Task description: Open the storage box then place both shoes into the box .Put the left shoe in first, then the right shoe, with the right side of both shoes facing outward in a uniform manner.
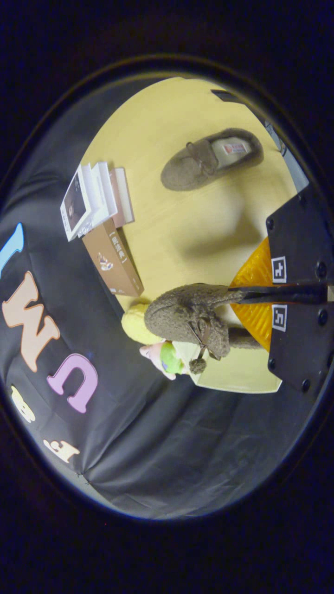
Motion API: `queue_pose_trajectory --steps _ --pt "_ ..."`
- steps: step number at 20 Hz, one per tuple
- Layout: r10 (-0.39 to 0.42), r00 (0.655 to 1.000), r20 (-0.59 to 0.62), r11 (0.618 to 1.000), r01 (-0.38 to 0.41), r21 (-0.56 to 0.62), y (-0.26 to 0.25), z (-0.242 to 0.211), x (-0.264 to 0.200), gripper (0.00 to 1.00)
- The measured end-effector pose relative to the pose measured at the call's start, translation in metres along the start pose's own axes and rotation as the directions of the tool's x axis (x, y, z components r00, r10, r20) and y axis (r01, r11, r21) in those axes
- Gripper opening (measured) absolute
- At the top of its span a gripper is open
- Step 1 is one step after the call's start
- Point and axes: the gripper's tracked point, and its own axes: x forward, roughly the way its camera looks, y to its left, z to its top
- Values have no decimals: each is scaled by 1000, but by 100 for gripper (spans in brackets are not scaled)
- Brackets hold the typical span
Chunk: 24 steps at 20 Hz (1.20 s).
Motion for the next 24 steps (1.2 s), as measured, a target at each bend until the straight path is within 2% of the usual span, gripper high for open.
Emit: queue_pose_trajectory --steps 6,10,18,24 --pt "65 998 -23 997 -65 -36 62 -10 7 3" --pt "64 997 -52 996 -67 -58 89 -30 28 3" --pt "-16 994 -108 991 1 -136 122 -83 79 3" --pt "-119 984 -132 977 93 -190 113 -111 118 3"
